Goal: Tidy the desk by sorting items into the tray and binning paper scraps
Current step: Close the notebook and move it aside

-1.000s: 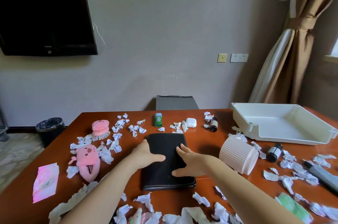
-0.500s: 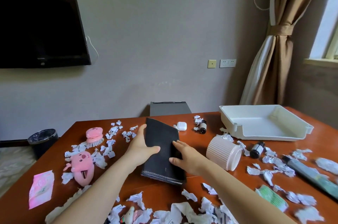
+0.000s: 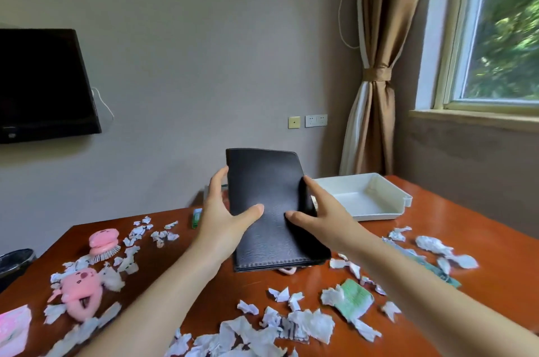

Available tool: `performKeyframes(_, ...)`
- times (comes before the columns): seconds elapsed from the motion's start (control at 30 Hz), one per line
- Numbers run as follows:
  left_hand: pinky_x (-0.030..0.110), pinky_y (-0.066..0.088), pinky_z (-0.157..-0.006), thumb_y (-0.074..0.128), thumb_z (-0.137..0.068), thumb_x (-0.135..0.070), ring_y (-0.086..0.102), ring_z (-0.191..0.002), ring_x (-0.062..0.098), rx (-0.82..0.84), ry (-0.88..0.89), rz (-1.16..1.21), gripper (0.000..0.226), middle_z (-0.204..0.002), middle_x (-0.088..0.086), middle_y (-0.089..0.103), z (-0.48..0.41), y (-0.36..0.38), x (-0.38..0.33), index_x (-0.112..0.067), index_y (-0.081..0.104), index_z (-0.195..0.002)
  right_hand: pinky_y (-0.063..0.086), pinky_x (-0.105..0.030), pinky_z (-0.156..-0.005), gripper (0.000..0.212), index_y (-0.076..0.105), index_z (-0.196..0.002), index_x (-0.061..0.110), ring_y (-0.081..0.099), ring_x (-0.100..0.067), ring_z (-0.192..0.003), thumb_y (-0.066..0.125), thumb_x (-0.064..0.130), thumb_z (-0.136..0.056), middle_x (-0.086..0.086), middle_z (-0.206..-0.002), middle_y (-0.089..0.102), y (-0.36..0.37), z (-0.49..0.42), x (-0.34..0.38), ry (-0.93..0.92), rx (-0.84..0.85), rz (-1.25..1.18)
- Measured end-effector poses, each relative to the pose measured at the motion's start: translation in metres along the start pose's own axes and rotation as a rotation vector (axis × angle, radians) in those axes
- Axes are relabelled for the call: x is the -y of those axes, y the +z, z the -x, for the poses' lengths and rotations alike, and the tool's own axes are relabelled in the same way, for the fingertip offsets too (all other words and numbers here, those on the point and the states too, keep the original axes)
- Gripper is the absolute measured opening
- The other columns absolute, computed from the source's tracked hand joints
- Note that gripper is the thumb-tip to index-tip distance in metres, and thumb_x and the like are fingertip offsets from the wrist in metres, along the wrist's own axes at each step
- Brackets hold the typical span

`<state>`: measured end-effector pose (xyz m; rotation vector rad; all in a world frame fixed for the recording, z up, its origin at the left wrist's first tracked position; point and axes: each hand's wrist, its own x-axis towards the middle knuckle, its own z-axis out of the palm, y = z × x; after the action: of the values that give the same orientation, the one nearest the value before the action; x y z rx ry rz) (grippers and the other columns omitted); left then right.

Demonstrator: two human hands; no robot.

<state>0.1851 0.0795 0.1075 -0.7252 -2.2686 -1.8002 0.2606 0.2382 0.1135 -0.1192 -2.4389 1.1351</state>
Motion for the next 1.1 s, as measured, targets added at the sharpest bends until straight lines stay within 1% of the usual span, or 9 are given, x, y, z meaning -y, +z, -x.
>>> performKeyframes(0.1, 0.026, 0.04, -0.09, 0.072, -0.081, -0.02, 0.039, -0.133, 0.019, 0.032, 0.037, 0.037, 0.079, -0.149, -0.004, 0.034, 0.015, 0.036, -0.015, -0.036, 0.023, -0.142, 0.032, 0.006, -0.069, 0.054, 0.044, -0.131, 0.007, 0.047, -0.005, -0.101, 0.067, 0.01, -0.083, 0.008, -0.109, 0.05, -0.03, 0.018, -0.008, 0.027, -0.132, -0.068)
performKeyframes(0.27, 0.03, 0.041, -0.098, 0.074, -0.079, -0.024, 0.037, -0.134, 0.018, 0.09, 0.08, 0.072, 0.085, -0.15, -0.007, 0.03, 0.034, 0.105, -0.025, -0.037, 0.019, -0.141, 0.031, -0.008, -0.083, 0.057, 0.044, -0.134, 0.016, 0.048, -0.005, -0.107, 0.069, 0.015, -0.083, 0.013, -0.109, 0.048, -0.074, 0.041, -0.04, 0.1, -0.282, -0.07)
performKeyframes(0.37, 0.031, 0.042, -0.099, 0.074, -0.079, -0.029, 0.037, -0.135, 0.019, 0.127, 0.079, 0.012, 0.087, -0.151, -0.007, 0.029, 0.049, 0.144, -0.031, -0.035, 0.015, -0.143, 0.033, -0.015, -0.089, 0.056, 0.045, -0.135, 0.02, 0.047, -0.006, -0.109, 0.068, 0.017, -0.084, 0.011, -0.113, 0.051, -0.1, 0.054, -0.066, 0.165, -0.395, -0.05)
performKeyframes(0.47, 0.037, 0.043, -0.103, 0.074, -0.078, -0.026, 0.036, -0.135, 0.02, 0.217, 0.057, 0.057, 0.092, -0.153, -0.003, 0.026, 0.061, 0.182, -0.034, -0.033, 0.012, -0.145, 0.041, -0.029, -0.1, 0.05, 0.05, -0.133, 0.021, 0.053, -0.015, -0.115, 0.066, 0.019, -0.085, 0.002, -0.123, 0.059, -0.127, 0.064, -0.095, 0.216, -0.493, 0.01)
performKeyframes(0.57, 0.036, 0.044, -0.101, 0.074, -0.078, -0.027, 0.036, -0.136, 0.023, 0.304, 0.035, 0.052, 0.094, -0.155, -0.002, 0.024, 0.067, 0.217, -0.036, -0.032, 0.01, -0.146, 0.041, -0.026, -0.093, 0.043, 0.055, -0.129, 0.019, 0.054, -0.012, -0.104, 0.062, 0.014, -0.087, 0.002, -0.113, 0.061, -0.153, 0.074, -0.12, 0.237, -0.554, 0.048)
performKeyframes(0.67, 0.03, 0.044, -0.098, 0.072, -0.081, -0.028, 0.034, -0.138, 0.02, 0.408, 0.06, 0.024, 0.092, -0.156, -0.004, 0.019, 0.07, 0.248, -0.039, -0.031, 0.008, -0.147, 0.046, -0.03, -0.093, 0.037, 0.06, -0.124, 0.019, 0.058, -0.015, -0.096, 0.06, 0.01, -0.088, 0.004, -0.1, 0.063, -0.182, 0.081, -0.149, 0.273, -0.584, 0.066)
performKeyframes(0.83, 0.033, 0.041, -0.103, 0.067, -0.083, -0.036, 0.028, -0.139, 0.018, 0.552, 0.208, -0.112, 0.08, -0.154, -0.007, 0.016, 0.064, 0.301, -0.032, -0.033, 0.016, -0.145, 0.05, -0.043, -0.096, 0.035, 0.063, -0.12, 0.026, 0.064, -0.023, -0.098, 0.059, 0.014, -0.087, -0.007, -0.105, 0.07, -0.23, 0.086, -0.206, 0.397, -0.632, 0.077)
performKeyframes(0.97, 0.043, 0.033, -0.112, 0.062, -0.084, -0.046, 0.021, -0.141, 0.021, 0.644, 0.329, -0.315, 0.075, -0.153, -0.006, 0.013, 0.058, 0.344, -0.021, -0.033, 0.021, -0.145, 0.049, -0.043, -0.097, 0.034, 0.065, -0.116, 0.028, 0.065, -0.025, -0.099, 0.058, 0.014, -0.086, -0.006, -0.1, 0.071, -0.255, 0.09, -0.245, 0.476, -0.651, 0.11)
performKeyframes(1.1, 0.045, 0.015, -0.116, 0.051, -0.087, -0.054, 0.004, -0.146, 0.023, 0.78, 0.5, -0.572, 0.074, -0.158, -0.004, 0.004, 0.053, 0.378, -0.009, -0.033, 0.015, -0.148, 0.049, -0.034, -0.092, 0.033, 0.066, -0.113, 0.029, 0.066, -0.023, -0.097, 0.057, 0.013, -0.086, -0.004, -0.098, 0.072, -0.265, 0.089, -0.282, 0.552, -0.611, 0.151)
